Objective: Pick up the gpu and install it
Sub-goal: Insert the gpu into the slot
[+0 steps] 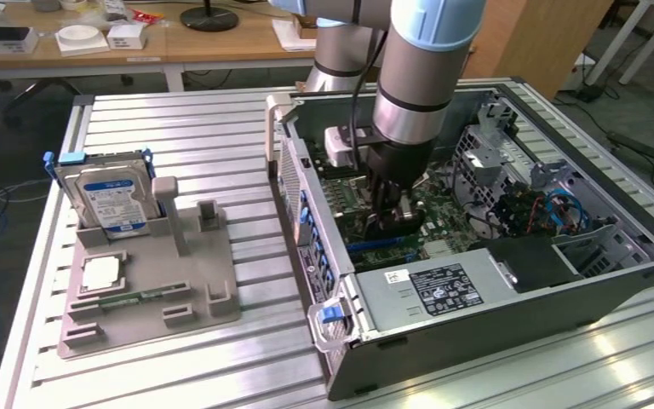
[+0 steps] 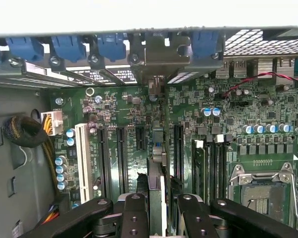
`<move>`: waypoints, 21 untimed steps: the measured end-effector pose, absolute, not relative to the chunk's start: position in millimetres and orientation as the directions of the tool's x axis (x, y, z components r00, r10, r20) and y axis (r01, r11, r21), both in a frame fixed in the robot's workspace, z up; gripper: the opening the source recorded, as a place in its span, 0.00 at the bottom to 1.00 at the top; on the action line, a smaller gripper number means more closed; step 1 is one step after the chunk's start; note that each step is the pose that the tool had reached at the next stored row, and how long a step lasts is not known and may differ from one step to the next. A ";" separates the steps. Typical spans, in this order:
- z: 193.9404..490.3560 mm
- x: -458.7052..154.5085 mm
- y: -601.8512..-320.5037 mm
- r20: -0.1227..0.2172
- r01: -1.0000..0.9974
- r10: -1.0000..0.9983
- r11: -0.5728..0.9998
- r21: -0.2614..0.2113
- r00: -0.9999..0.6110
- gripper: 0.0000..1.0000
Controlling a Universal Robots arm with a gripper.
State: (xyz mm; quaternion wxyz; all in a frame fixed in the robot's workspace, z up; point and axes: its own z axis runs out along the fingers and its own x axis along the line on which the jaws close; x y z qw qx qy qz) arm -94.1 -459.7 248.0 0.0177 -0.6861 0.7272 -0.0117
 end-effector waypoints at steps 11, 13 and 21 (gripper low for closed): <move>247.5 -94.2 -459.6 -0.010 -0.997 -0.998 0.058 -0.041 -0.058 0.27; 247.1 -94.2 -459.6 -0.010 -0.997 -0.998 0.058 -0.042 -0.058 0.27; 242.9 -94.3 -459.6 -0.010 -0.997 -0.998 0.058 -0.041 -0.058 0.27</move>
